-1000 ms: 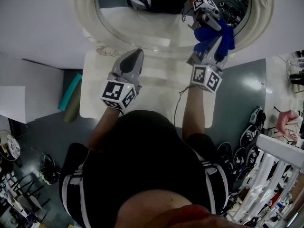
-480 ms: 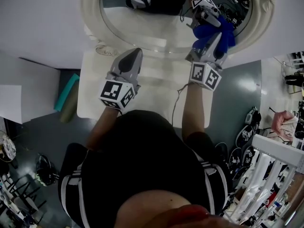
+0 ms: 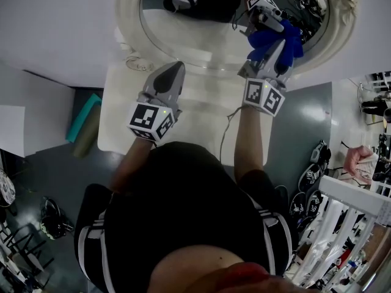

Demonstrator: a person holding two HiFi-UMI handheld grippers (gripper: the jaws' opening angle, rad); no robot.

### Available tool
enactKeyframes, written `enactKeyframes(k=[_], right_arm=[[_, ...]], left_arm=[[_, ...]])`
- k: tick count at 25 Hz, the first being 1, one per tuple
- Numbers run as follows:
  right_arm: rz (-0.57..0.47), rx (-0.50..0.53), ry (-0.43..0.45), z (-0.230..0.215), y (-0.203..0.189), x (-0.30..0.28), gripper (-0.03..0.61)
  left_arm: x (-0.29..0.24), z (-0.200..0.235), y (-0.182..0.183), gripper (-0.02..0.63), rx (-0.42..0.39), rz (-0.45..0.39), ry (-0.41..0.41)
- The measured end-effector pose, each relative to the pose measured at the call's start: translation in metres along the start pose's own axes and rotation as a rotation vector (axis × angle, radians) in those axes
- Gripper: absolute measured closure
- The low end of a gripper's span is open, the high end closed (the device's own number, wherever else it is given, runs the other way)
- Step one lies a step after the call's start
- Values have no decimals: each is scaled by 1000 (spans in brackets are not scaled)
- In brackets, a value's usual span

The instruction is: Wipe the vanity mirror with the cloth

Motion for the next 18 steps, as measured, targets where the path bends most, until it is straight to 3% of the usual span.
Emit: enactKeyframes(k=[6, 18], right_arm=[[-17, 38, 78, 65, -1, -14, 537], [-21, 55, 85, 71, 6, -14, 537]], left_arm=[[14, 26, 12, 604, 5, -18, 1], [22, 21, 13, 604, 7, -38, 20]])
Point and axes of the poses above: the fingertips, and each gripper's own axes: x backward along the fingers, z to its left, y out of its top, the point moved 3 cm from there along x, backward along the fingers, and after that the axes turned 1 degree about -y, right-handed, at the moved point
